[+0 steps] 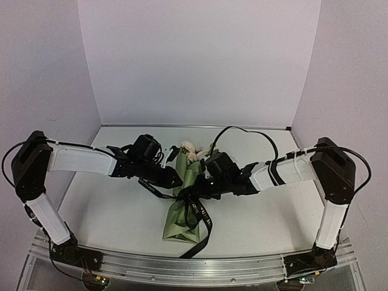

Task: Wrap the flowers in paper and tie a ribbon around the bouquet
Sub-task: Cross the half-tied ribbon over the folded bouquet.

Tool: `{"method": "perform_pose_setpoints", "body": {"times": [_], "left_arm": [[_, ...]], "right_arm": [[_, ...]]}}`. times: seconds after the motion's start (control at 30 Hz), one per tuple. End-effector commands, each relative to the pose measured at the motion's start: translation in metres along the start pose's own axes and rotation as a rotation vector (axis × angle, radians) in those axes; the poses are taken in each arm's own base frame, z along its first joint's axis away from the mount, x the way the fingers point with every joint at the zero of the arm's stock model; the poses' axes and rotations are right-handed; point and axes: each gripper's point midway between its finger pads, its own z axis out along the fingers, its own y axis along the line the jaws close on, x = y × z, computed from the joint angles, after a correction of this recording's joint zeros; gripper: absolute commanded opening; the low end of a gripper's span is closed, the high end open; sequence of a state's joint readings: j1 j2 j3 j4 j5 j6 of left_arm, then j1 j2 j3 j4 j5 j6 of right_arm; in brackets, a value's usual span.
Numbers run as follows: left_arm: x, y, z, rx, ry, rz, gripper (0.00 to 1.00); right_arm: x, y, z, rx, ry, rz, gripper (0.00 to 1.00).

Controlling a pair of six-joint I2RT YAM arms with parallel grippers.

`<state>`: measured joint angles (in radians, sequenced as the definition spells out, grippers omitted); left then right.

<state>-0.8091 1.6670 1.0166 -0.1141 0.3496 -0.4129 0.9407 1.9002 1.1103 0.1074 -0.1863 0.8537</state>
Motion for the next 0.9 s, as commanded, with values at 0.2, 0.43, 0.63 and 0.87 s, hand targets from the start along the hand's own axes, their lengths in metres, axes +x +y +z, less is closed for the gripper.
{"method": "perform_pose_setpoints", "body": {"times": [0.2,0.43,0.63,0.87], "left_arm": [[-0.012,0.017,0.017,-0.063,0.038,-0.024,0.13],[-0.005,0.008,0.025,0.002,0.092,-0.009,0.08],[-0.005,-0.011,0.022,0.092,0.102,0.019,0.06],[-0.01,-0.017,0.017,0.112,0.071,0.033,0.11]], "right_arm": [[-0.011,0.037,-0.013,-0.096,-0.028,-0.062,0.0],[-0.014,0.042,-0.012,-0.103,-0.031,-0.077,0.0],[-0.017,0.046,-0.011,-0.108,-0.034,-0.089,0.0],[-0.02,0.048,-0.011,-0.107,-0.041,-0.099,0.0]]}}
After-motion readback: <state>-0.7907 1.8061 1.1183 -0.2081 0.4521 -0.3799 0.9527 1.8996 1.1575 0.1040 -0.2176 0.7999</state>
